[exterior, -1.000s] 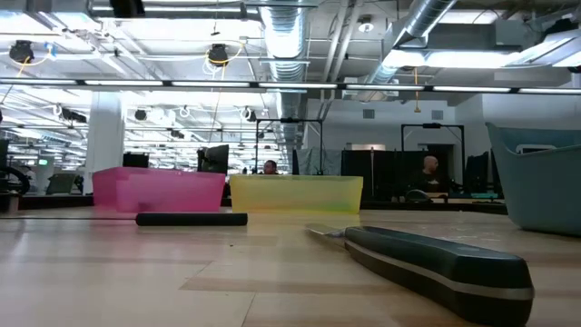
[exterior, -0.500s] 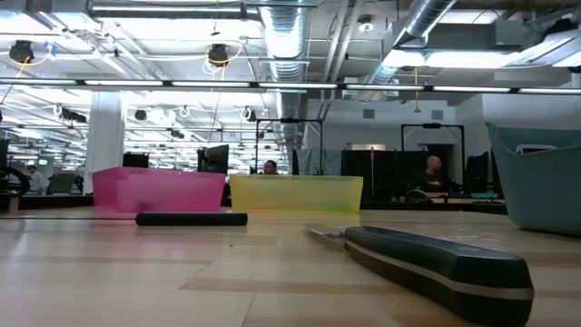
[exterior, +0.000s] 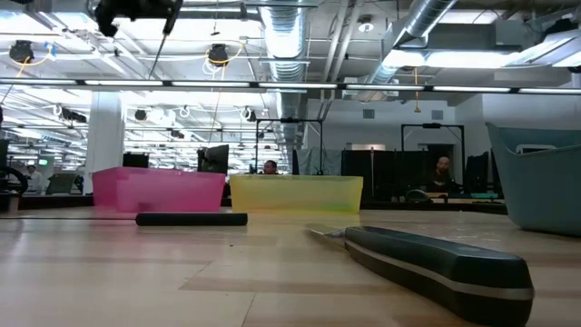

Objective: Pick & Place Kitchen Items
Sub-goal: Put the top left silver knife into the pink bin

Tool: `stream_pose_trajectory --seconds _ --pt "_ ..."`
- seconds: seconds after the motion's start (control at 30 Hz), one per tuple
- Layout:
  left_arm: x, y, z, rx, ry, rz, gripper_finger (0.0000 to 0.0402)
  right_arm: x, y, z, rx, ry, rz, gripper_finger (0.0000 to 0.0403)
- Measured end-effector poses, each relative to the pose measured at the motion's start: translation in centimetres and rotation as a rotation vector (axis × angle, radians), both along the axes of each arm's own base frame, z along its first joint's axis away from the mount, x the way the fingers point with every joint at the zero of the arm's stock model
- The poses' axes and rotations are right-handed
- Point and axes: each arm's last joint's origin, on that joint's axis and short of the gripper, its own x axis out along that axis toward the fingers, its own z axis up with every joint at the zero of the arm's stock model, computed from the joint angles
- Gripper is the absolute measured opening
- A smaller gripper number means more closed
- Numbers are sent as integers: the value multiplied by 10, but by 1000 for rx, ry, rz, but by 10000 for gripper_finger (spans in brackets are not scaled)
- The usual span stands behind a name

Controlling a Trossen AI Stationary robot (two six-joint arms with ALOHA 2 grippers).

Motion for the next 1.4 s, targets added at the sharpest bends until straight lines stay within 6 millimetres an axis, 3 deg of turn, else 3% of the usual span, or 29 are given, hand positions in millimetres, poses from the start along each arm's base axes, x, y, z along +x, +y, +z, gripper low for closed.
stream_pose_trajectory --seconds 0.13,0.3,0.43,0.67,1.4 --pt "14 17 -12 22 155 197 29 0 0 0 0 0 0 202" --pt "28 45 -26 -6 189 340 29 0 0 0 1 0 0 202" --pt "36 72 -39 -29 194 331 29 0 0 0 2 0 -1 202" --pt "34 110 -72 -225 191 309 29 0 0 0 3 1 -1 202" --pt "39 151 -141 -566 274 355 29 -1 0 -2 -1 22 -2 202"
